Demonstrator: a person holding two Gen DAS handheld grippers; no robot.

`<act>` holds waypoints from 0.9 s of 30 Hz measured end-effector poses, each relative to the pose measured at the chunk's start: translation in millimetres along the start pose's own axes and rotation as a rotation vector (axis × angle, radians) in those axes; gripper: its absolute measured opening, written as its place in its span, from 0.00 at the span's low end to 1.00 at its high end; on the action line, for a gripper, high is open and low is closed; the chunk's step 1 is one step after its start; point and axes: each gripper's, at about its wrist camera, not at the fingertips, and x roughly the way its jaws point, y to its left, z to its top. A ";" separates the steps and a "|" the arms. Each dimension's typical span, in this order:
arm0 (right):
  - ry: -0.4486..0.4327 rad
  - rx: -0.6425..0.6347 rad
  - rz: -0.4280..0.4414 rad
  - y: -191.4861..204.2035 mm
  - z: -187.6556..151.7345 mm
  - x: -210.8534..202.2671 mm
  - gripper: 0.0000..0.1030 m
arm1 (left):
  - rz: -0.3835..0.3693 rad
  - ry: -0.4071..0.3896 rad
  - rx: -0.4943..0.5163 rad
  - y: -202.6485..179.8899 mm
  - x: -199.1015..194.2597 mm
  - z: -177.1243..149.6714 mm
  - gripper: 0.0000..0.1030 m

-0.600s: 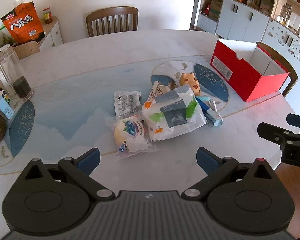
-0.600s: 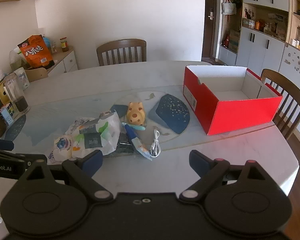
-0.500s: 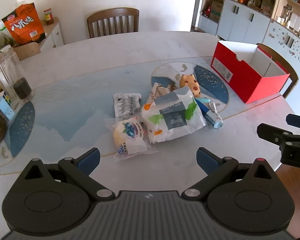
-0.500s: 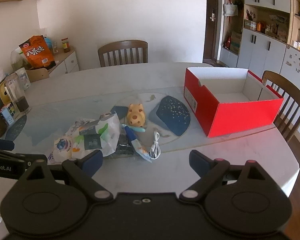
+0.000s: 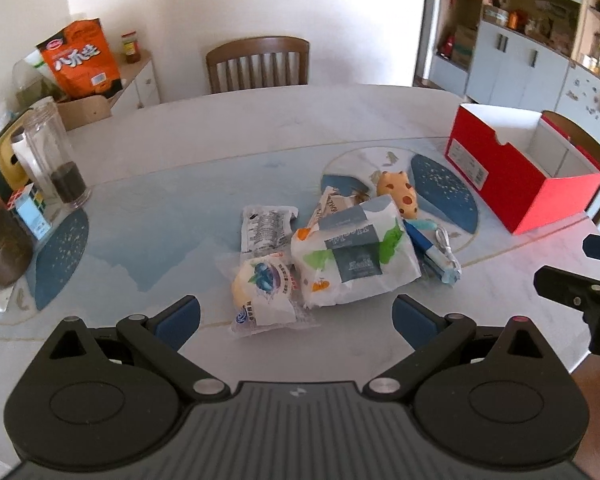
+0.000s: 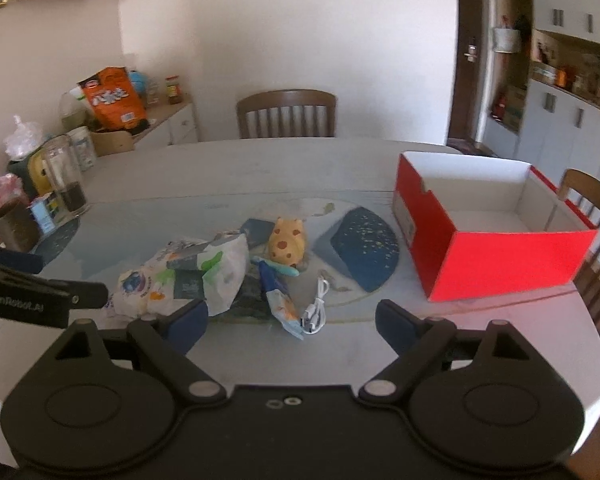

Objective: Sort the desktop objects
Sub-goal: 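Move left tool to the blueberry bread bag while right tool reaches the blue packet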

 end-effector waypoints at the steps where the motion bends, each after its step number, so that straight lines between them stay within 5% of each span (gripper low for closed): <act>1: -0.003 -0.010 0.012 -1.6 -0.5 0.8 0.86 | 0.003 0.000 -0.006 -0.1 0.8 -1.2 0.99; 14: 0.020 -0.069 0.074 0.5 -6.9 32.5 0.76 | 0.050 0.017 -0.005 15.9 40.9 -5.8 0.99; 27: 0.114 -0.103 0.009 3.6 -14.7 94.6 0.56 | 0.032 0.073 0.047 25.8 96.8 -12.9 0.99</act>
